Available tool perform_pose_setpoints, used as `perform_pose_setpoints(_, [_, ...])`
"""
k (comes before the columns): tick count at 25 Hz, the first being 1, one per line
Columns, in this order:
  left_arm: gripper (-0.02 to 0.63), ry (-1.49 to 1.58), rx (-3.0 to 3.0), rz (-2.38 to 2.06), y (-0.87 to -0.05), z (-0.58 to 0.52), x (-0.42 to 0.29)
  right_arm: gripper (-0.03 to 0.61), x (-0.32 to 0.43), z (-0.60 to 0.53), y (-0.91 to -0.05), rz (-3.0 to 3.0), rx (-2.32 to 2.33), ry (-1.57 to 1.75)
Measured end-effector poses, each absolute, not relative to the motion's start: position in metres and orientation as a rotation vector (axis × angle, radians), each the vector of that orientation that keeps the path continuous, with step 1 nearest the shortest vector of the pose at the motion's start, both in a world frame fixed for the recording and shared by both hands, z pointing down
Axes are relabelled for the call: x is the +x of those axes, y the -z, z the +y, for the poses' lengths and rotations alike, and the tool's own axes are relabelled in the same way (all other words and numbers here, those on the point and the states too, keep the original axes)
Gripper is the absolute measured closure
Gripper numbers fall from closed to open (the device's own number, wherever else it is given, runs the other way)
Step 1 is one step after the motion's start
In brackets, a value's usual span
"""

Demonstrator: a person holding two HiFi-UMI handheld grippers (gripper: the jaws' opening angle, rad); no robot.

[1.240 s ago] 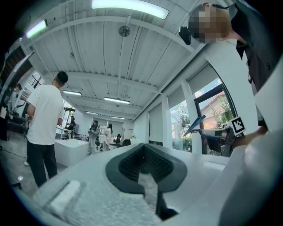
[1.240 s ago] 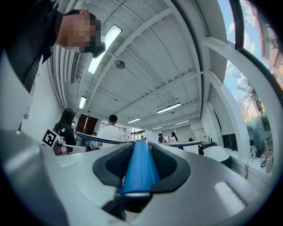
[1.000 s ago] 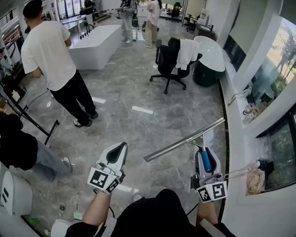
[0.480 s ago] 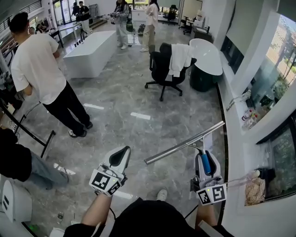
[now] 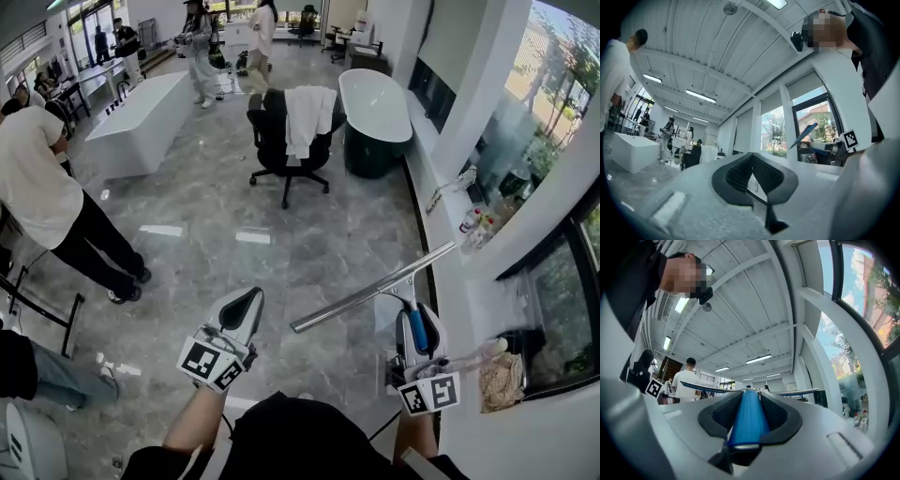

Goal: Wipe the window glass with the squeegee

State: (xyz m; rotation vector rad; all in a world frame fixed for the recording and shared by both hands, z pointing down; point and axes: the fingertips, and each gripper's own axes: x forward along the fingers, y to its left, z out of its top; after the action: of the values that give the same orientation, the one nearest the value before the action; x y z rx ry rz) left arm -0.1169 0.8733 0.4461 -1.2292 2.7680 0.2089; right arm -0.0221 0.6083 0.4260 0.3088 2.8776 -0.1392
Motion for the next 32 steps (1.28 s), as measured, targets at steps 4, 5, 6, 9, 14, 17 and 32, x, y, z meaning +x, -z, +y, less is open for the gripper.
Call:
perform_pose_setpoints(4, [0.614, -0.211, -1.343, 2.734, -0.451, 0.815, -0.131, 0.444, -0.015, 0.557, -0.432, 2.888, 0.193, 0.135])
perform_pose_setpoints(5, [0.614, -0.211, -1.367, 2.727, -0.453, 0.803, -0.134, 0.444, -0.014, 0.546, -0.435, 2.891, 0.159, 0.139])
perform_pose_setpoints(6, [0.614, -0.209, -1.392, 2.721, -0.456, 0.792, -0.136, 0.443, -0.012, 0.535, -0.438, 2.893, 0.124, 0.145])
perform_pose_setpoints(9, [0.614, -0.186, -1.483, 2.702, -0.465, 0.764, -0.143, 0.444, -0.003, 0.509, -0.448, 2.900, 0.012, 0.174])
perform_pose_setpoints(14, [0.614, -0.202, -1.626, 2.652, -0.476, 0.719, -0.168, 0.444, 0.002, 0.477, -0.458, 2.919, -0.149, 0.182])
perform_pose_setpoints(17, [0.614, -0.233, -1.716, 2.587, -0.478, 0.686, -0.190, 0.444, -0.003, 0.458, -0.458, 2.912, -0.245, 0.165])
perform_pose_setpoints(32, [0.614, -0.236, -2.070, 2.286, -0.464, 0.569, -0.304, 0.443, -0.051, 0.405, -0.431, 2.806, -0.697, 0.067])
